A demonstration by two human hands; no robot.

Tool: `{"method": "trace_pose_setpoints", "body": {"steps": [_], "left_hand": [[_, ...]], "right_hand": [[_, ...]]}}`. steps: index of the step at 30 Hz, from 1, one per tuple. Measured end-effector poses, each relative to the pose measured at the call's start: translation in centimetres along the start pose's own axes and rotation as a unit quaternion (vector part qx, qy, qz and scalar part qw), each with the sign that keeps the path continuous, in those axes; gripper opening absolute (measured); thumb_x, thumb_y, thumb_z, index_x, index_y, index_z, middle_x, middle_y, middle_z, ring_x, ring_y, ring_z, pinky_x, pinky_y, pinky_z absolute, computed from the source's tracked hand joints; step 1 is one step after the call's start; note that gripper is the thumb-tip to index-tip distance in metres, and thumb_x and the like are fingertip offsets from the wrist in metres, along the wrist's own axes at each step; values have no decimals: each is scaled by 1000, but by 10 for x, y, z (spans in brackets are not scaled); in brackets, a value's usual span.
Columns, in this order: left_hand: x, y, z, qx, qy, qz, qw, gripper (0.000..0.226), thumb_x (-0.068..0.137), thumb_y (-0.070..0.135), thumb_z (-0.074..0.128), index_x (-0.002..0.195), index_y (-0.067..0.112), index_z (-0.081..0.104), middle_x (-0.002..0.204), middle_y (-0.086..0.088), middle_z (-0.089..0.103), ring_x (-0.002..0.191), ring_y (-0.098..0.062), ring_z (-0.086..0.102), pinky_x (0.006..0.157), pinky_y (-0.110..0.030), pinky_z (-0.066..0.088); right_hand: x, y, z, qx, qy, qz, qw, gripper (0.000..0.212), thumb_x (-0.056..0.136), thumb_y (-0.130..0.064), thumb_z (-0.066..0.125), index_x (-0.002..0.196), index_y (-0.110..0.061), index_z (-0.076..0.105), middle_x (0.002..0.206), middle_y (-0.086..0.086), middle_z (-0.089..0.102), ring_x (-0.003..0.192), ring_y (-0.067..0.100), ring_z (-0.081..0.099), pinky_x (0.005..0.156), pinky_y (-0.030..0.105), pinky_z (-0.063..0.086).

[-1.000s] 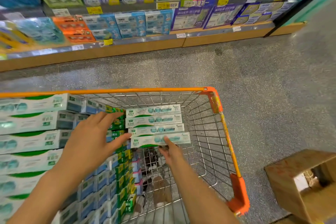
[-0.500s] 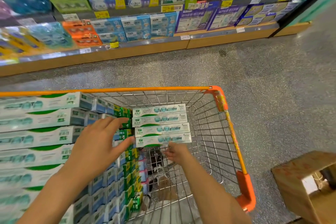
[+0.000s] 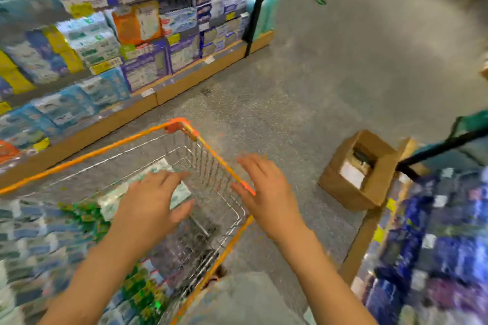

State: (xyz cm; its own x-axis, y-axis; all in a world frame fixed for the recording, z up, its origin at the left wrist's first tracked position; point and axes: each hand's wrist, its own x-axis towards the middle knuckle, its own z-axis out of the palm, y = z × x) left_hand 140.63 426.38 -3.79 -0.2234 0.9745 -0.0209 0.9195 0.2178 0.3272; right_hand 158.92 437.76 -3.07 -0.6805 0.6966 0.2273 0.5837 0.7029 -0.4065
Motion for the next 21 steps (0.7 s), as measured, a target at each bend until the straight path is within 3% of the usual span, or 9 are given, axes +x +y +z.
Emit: {"method": "trace_pose_setpoints", "body": {"steps": [5, 9, 12, 16, 19, 21], "left_hand": [[32, 96, 18, -45, -35, 148, 987, 44, 75, 48, 45, 109, 21, 50, 83, -9, 67, 74, -32, 67, 62, -47, 56], [53, 179, 58, -18, -98, 247, 964, 50, 73, 51, 45, 107, 18, 61, 84, -5, 68, 73, -31, 67, 62, -44, 57], [66, 252, 97, 17, -141, 318, 937, 46, 72, 52, 44, 106, 22, 54, 82, -2, 68, 70, -30, 68, 58, -41, 55], [72, 343, 153, 37, -192, 385, 902, 47, 68, 50, 45, 96, 16, 62, 78, -3, 66, 65, -29, 67, 56, -39, 55], [75, 397, 191, 47, -215, 445, 868, 47, 68, 49, 44, 94, 16, 65, 76, -1, 66, 64, -26, 67, 54, -35, 53], [76, 425, 216, 54, -236, 479, 844, 48, 70, 50, 43, 94, 17, 69, 76, 1, 67, 66, -25, 68, 55, -35, 54]], "right_hand": [[-95, 71, -70, -25, 90, 157, 983, 47, 74, -27, 67, 116, -7, 61, 108, 9, 66, 99, 22, 55, 88, 24, 36], [-204, 127, -122, -16, 186, 354, 916, 48, 73, -25, 68, 116, -3, 63, 106, 13, 67, 99, 25, 58, 87, 22, 34], [-293, 163, -139, -12, 230, 473, 850, 47, 70, -23, 70, 111, 0, 64, 100, 16, 68, 93, 28, 61, 81, 20, 35], [-381, 199, -142, 29, 224, 603, 765, 44, 75, -14, 79, 114, -2, 64, 108, 15, 66, 102, 34, 61, 83, 23, 37], [-415, 222, -128, 51, 194, 652, 731, 55, 77, -42, 67, 116, -4, 63, 109, 12, 67, 104, 28, 62, 83, 20, 36], [-427, 237, -111, 64, 197, 673, 710, 58, 75, -41, 61, 116, 0, 63, 109, 15, 66, 103, 30, 62, 86, 24, 38]]}}
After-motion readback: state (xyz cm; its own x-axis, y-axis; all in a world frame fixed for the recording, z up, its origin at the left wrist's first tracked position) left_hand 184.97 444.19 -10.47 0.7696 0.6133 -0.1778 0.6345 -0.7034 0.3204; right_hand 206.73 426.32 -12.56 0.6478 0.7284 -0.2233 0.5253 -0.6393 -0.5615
